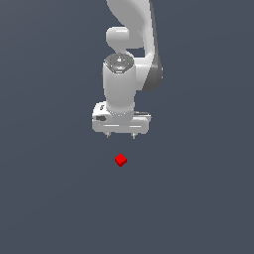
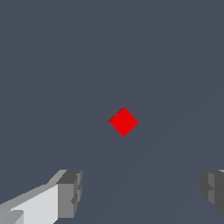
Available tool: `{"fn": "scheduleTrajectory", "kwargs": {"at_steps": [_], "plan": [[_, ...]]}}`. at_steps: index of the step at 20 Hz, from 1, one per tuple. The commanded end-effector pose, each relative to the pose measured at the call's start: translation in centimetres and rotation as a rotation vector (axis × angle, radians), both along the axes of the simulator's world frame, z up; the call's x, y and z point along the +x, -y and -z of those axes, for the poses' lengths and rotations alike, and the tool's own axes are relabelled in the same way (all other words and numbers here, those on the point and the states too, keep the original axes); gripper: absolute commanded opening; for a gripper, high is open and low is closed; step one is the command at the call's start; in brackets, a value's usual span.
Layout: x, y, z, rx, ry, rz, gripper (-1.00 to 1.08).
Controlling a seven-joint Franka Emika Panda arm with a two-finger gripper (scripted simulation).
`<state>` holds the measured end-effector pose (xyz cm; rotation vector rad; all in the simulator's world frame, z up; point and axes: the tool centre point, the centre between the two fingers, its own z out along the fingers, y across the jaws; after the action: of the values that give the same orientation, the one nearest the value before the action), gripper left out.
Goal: Pick up the red cube and move it to a goal position.
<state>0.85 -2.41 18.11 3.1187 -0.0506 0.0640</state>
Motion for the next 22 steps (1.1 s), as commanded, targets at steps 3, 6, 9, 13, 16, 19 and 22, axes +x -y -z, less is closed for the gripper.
{"fn": "scheduleTrajectory", "kwargs": {"at_steps": [3, 6, 9, 13, 16, 19, 22], "plan": [[0.0, 0.0, 0.1, 0.0, 0.0, -0.003, 1.0], [0.1, 0.0, 0.3, 0.0, -0.001, -0.016, 1.0], [0.2, 0.1, 0.9, 0.001, -0.002, -0.041, 1.0], [0.4, 0.2, 2.0, 0.002, -0.006, -0.092, 1.0], [0.6, 0.4, 3.2, 0.002, -0.009, -0.145, 1.0], [0.9, 0.5, 4.6, 0.004, -0.013, -0.211, 1.0], [1.2, 0.6, 6.4, 0.005, -0.018, -0.29, 1.0]]}}
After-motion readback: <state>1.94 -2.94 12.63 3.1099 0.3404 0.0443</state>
